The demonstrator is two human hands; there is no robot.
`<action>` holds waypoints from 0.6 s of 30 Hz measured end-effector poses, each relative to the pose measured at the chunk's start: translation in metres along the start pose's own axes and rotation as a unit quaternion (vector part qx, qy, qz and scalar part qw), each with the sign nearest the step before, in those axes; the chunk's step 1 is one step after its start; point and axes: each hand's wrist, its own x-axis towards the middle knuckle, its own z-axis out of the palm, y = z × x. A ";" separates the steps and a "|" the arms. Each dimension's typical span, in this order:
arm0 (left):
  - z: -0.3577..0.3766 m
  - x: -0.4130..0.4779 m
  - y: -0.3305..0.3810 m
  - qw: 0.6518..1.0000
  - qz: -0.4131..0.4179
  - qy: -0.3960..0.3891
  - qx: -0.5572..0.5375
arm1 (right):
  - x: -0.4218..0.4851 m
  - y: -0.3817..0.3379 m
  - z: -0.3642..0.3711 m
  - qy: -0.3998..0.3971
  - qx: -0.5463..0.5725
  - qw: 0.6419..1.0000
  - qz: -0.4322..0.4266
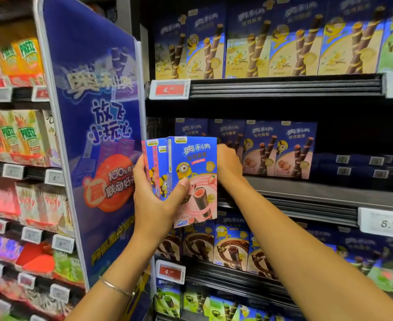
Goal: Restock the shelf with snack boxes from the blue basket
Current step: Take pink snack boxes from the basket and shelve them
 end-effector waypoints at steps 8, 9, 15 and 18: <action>0.003 -0.001 0.003 1.000 -0.004 0.007 -0.021 | 0.019 -0.015 -0.010 -0.035 0.021 0.999 0.022; 0.004 -0.001 0.002 1.000 -0.007 0.009 -0.020 | 0.021 -0.015 -0.008 -0.046 0.021 0.998 0.029; 0.006 0.000 0.002 1.000 -0.007 0.019 -0.024 | 0.031 -0.012 0.003 -0.086 0.039 0.993 0.065; 0.008 0.001 0.000 0.999 -0.010 0.022 -0.027 | 0.029 -0.004 -0.001 -0.051 0.044 0.995 0.068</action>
